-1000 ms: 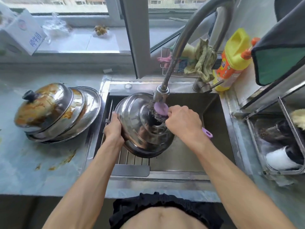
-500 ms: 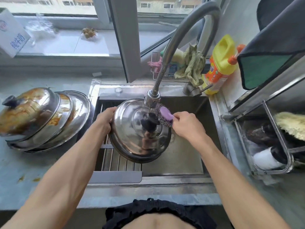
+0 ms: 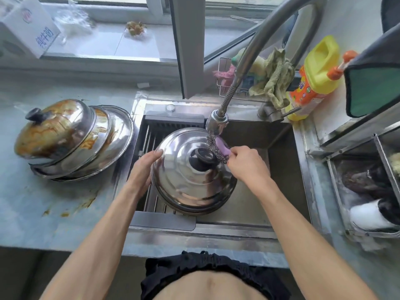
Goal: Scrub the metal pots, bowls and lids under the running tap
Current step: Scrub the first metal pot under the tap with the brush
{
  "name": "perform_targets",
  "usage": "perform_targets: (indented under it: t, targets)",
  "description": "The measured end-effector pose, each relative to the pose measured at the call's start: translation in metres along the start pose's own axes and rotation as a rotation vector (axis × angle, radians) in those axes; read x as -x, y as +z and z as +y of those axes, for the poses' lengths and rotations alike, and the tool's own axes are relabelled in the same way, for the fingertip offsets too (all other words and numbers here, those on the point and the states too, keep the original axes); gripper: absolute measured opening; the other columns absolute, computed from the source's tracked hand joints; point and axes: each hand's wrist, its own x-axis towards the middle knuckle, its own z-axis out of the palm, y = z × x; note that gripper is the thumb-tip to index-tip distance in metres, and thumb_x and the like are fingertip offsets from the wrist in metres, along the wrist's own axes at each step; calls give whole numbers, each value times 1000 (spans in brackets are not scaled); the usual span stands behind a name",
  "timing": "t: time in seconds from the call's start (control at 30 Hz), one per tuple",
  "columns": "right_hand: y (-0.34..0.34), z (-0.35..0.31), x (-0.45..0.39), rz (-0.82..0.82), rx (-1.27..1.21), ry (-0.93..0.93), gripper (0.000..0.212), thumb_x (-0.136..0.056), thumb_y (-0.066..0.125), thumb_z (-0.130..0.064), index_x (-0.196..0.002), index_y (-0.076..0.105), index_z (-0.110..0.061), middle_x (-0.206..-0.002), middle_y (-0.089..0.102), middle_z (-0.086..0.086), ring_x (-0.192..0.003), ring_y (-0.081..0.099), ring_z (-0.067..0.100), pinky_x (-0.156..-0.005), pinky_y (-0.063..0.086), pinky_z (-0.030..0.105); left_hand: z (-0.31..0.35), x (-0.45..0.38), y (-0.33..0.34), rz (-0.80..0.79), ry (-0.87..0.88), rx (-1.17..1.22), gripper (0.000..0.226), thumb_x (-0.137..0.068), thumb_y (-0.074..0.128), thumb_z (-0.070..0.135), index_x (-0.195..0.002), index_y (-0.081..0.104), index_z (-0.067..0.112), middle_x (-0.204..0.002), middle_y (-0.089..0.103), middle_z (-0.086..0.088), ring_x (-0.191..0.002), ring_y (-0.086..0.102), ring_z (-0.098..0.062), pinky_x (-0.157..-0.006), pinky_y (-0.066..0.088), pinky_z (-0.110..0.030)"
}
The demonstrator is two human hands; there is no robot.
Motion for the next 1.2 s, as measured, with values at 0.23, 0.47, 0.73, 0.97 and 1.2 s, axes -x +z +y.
perform_targets:
  t: [0.23, 0.47, 0.73, 0.97, 1.2]
  targets:
    - [11, 5, 2, 16, -118, 30, 29, -85, 41, -33, -94, 66, -23, -100, 67, 13, -93, 59, 39, -75, 47, 38, -22, 0, 2, 230, 31, -112, 127, -44, 84, 79, -144, 53, 7, -139, 61, -11, -123, 62, -27, -110, 47, -50]
    - [6, 17, 4, 84, -178, 25, 28, -92, 45, -31, -100, 71, -25, -100, 70, 14, -95, 60, 40, -80, 51, 41, -35, 28, 28, 217, -87, 104, 108, -33, 98, 64, -115, 69, 0, -100, 78, -14, -93, 76, -34, -84, 62, -48]
    - [-29, 33, 2, 150, -158, -7, 25, -91, 48, -33, -96, 72, -28, -97, 71, 12, -94, 61, 40, -81, 53, 42, 45, 5, 58, 163, -125, -46, 53, -68, 92, 41, -100, 72, 3, -75, 77, -7, -59, 72, -19, -58, 60, -29]
    - [-49, 5, 4, 82, 130, -121, 28, -92, 50, -31, -109, 72, -27, -105, 69, 9, -96, 64, 36, -78, 51, 38, 84, -17, 48, 85, -150, -313, 76, -50, 94, 57, -106, 73, 9, -93, 79, -8, -83, 75, -27, -81, 60, -38]
    - [-43, -25, -7, 57, 356, -158, 26, -86, 53, -17, -108, 65, -14, -104, 67, 12, -94, 64, 35, -71, 38, 34, 78, -27, 61, 63, -136, -359, 64, -53, 95, 47, -103, 78, 10, -88, 80, -6, -82, 77, -25, -80, 62, -38]
